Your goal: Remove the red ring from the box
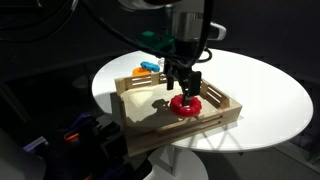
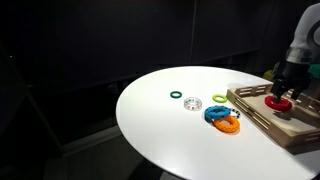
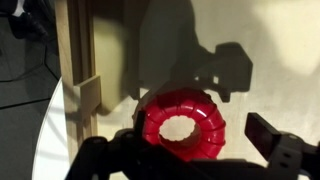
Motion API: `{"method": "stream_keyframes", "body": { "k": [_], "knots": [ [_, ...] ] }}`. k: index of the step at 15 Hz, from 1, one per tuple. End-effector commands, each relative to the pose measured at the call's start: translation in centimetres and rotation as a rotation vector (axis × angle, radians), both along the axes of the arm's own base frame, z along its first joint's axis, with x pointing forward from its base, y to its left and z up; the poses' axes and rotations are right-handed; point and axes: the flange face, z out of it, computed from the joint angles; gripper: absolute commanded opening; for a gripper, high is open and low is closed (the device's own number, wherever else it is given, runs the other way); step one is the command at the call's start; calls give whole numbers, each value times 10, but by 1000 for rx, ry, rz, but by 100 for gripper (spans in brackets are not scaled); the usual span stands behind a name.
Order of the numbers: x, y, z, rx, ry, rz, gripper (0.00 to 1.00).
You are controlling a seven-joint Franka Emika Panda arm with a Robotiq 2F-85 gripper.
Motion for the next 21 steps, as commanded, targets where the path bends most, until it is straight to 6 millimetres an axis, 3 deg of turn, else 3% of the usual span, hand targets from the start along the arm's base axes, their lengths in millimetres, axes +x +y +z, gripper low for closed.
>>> {"method": "stream_keyframes", "body": {
  "k": [1,6,7,9,16,18,19,21],
  "knots": [
    [5,-2,-8,-20,-2,-11,100],
    [8,0,-19,-26,13,-12,99],
    [8,0,-19,-31,14,-13,79],
    [9,0,-19,-40,15,-18,69],
    [15,5,-16,-63,13,-24,12],
    [16,5,-15,-68,10,-26,24],
    [16,5,-15,-70,10,-28,23],
    [17,5,-14,-77,9,-30,8]
  ]
}}
